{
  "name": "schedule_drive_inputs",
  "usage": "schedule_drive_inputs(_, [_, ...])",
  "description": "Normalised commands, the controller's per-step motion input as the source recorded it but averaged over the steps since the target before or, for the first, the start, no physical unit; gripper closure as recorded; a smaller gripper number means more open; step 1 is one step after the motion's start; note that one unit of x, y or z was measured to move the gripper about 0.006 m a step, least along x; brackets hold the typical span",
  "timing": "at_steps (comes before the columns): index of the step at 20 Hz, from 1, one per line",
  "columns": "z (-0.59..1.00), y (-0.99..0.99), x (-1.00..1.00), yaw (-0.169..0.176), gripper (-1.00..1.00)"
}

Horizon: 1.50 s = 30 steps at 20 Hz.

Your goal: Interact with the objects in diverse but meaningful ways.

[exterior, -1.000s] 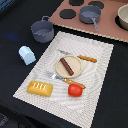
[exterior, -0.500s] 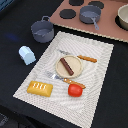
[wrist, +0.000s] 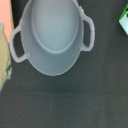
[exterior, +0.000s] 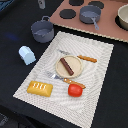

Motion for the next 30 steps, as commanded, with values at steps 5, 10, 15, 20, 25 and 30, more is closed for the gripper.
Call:
schedule_drive_inputs(5, [-0.12,-0.57,0.11,0.043,-1.00])
schedule_drive_inputs(10, [-0.15,-0.57,0.08,0.034,-1.00])
schedule_drive_inputs(15, [-0.24,-0.59,0.01,0.042,-1.00])
schedule_drive_inputs(20, [-0.29,-0.53,-0.01,0.089,-1.00])
schedule_drive_inputs(25, [-0.34,-0.37,-0.04,0.127,-1.00])
schedule_drive_inputs(30, [-0.29,-0.21,-0.17,0.083,-1.00])
